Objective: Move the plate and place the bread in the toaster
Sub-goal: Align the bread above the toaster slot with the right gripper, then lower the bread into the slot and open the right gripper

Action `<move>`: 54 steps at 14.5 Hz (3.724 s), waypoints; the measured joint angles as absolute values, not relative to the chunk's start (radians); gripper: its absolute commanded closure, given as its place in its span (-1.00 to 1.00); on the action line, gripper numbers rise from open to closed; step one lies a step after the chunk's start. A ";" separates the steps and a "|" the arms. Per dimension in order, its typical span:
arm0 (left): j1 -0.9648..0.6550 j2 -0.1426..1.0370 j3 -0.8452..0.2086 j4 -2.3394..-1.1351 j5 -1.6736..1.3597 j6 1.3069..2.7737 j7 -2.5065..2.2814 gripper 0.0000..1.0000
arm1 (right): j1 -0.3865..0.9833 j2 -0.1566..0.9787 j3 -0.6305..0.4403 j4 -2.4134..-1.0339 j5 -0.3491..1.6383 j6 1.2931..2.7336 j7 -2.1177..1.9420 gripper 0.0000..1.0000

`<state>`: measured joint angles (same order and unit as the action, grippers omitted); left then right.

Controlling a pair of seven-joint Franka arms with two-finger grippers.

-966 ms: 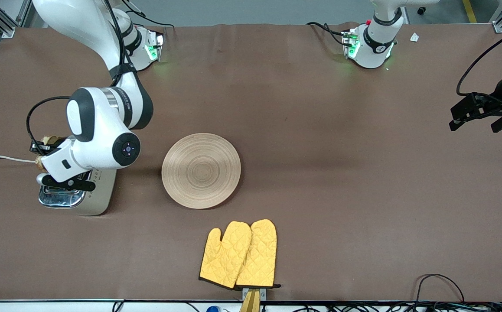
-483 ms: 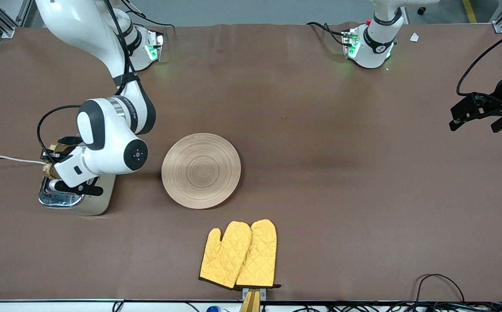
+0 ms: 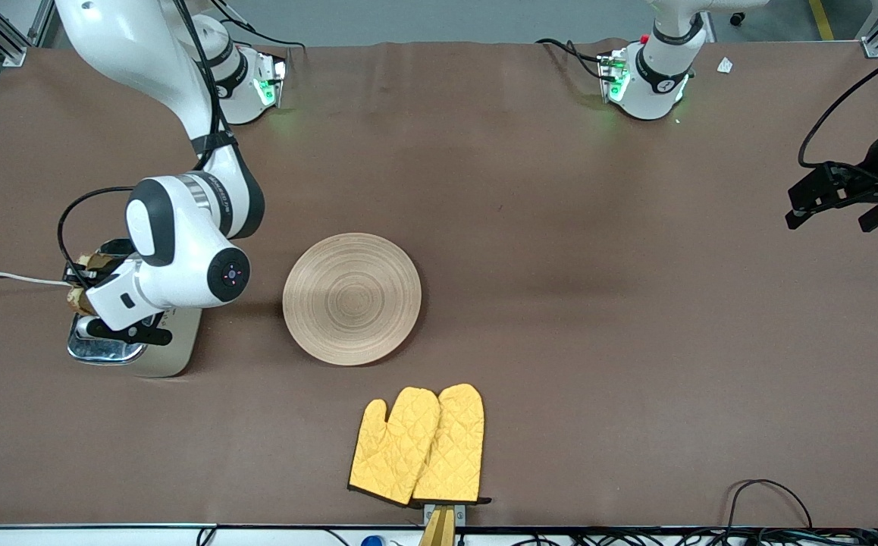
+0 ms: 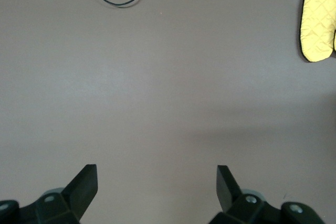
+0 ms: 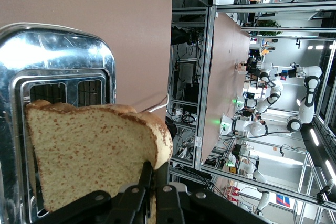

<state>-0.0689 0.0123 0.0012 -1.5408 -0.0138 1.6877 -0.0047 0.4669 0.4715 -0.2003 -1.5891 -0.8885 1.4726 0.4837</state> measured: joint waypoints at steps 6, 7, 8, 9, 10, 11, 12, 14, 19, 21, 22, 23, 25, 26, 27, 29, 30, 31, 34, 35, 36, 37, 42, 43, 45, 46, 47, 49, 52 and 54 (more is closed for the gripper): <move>-0.069 0.012 0.001 -1.541 -0.014 1.688 -0.005 -1.00 | 0.462 0.471 -0.202 -1.594 -0.889 1.472 0.484 0.99; -0.069 0.012 0.001 -1.541 -0.014 1.688 -0.005 -1.00 | 0.460 0.471 -0.203 -1.594 -0.889 1.472 0.484 0.99; -0.069 0.012 0.001 -1.541 -0.014 1.688 -0.005 -1.00 | 0.458 0.471 -0.203 -1.597 -0.889 1.472 0.484 0.99; -0.069 0.012 0.001 -1.541 -0.014 1.688 -0.005 -1.00 | 0.456 0.471 -0.203 -1.600 -0.889 1.472 0.484 0.99; -0.069 0.012 0.001 -1.541 -0.014 1.688 -0.005 -1.00 | 0.454 0.471 -0.203 -1.603 -0.889 1.472 0.484 0.99; -0.069 0.012 0.001 -1.541 -0.014 1.688 -0.005 -1.00 | 0.451 0.471 -0.204 -1.605 -0.889 1.472 0.484 0.99; -0.069 0.012 0.001 -1.541 -0.014 1.688 -0.005 -1.00 | 0.449 0.471 -0.204 -1.606 -0.890 1.472 0.484 0.99; -0.069 0.012 0.001 -1.541 -0.014 1.688 -0.005 -1.00 | 0.445 0.471 -0.204 -1.607 -0.894 1.473 0.484 0.99; -0.069 0.012 0.001 -1.541 -0.014 1.688 -0.005 -1.00 | 0.430 0.466 -0.204 -1.610 -0.909 1.476 0.484 0.99; -0.069 0.012 0.001 -1.541 -0.014 1.688 -0.005 -1.00 | 0.427 0.466 -0.204 -1.611 -0.910 1.478 0.484 0.99; -0.069 0.012 0.001 -1.541 -0.014 1.688 -0.005 -1.00 | 0.427 0.466 -0.204 -1.611 -0.910 1.478 0.484 0.99; -0.069 0.012 0.001 -1.541 -0.014 1.688 -0.005 -1.00 | 0.427 0.466 -0.202 -1.612 -0.910 1.479 0.484 0.99; -0.069 0.012 0.001 -1.541 -0.014 1.688 -0.005 -1.00 | 0.429 0.466 -0.197 -1.613 -0.910 1.482 0.490 0.99; -0.069 0.012 0.001 -1.541 -0.014 1.688 -0.005 -1.00 | 0.433 0.466 -0.193 -1.613 -0.910 1.483 0.502 0.99; -0.069 0.012 0.001 -1.541 -0.014 1.688 -0.005 -1.00 | 0.439 0.466 -0.191 -1.613 -0.910 1.484 0.512 0.99; -0.069 0.012 0.001 -1.541 -0.014 1.688 -0.005 -1.00 | 0.456 0.466 -0.187 -1.613 -0.910 1.485 0.544 0.99; -0.069 0.012 0.001 -1.541 -0.014 1.688 -0.005 -1.00 | 0.463 0.466 -0.185 -1.614 -0.910 1.490 0.556 0.99; -0.069 0.012 0.001 -1.541 -0.014 1.688 -0.005 -1.00 | 0.467 0.467 -0.184 -1.617 -0.910 1.499 0.564 0.99; -0.069 0.012 0.001 -1.541 -0.014 1.688 -0.005 -1.00 | 0.468 0.479 -0.182 -1.630 -0.908 1.523 0.580 0.99; -0.069 0.012 0.001 -1.541 -0.014 1.688 -0.005 -1.00 | 0.469 0.485 -0.181 -1.637 -0.907 1.535 0.581 0.99; -0.069 0.012 0.001 -1.541 -0.014 1.688 -0.005 -1.00 | 0.470 0.491 -0.180 -1.642 -0.906 1.543 0.583 0.99; -0.069 0.012 0.001 -1.541 -0.014 1.688 -0.005 -1.00 | 0.470 0.497 -0.179 -1.644 -0.906 1.546 0.584 0.99; -0.069 0.012 0.001 -1.541 -0.014 1.688 -0.005 -1.00 | 0.466 0.527 -0.180 -1.652 -0.887 1.572 0.585 0.98; -0.069 0.012 0.001 -1.541 -0.014 1.688 -0.005 -1.00 | 0.463 0.531 -0.181 -1.659 -0.883 1.583 0.585 0.97; -0.069 0.012 0.001 -1.541 -0.014 1.688 -0.005 -1.00 | 0.454 0.532 -0.183 -1.673 -0.879 1.601 0.587 0.85; -0.069 0.012 0.001 -1.541 -0.014 1.688 -0.005 -1.00 | 0.449 0.532 -0.183 -1.675 -0.876 1.605 0.587 0.54; -0.069 0.012 0.001 -1.541 -0.014 1.688 -0.005 -1.00 | 0.445 0.532 -0.183 -1.675 -0.869 1.607 0.587 0.36; -0.069 0.012 0.001 -1.541 -0.014 1.688 -0.005 -1.00 | 0.443 0.532 -0.183 -1.675 -0.859 1.607 0.587 -0.18; -0.069 0.012 0.001 -1.541 -0.014 1.688 -0.005 -1.00 | 0.447 0.531 -0.182 -1.670 -0.855 1.606 0.585 -0.60; -0.069 0.012 0.001 -1.541 -0.014 1.688 -0.005 -1.00 | 0.453 0.528 -0.181 -1.655 -0.851 1.588 0.573 -0.80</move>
<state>-0.0689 0.0124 0.0009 -1.5415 -0.0138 1.6877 -0.0048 0.4533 0.5275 -0.1809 -1.6550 -0.8515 1.5879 0.5732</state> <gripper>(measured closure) 0.000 0.352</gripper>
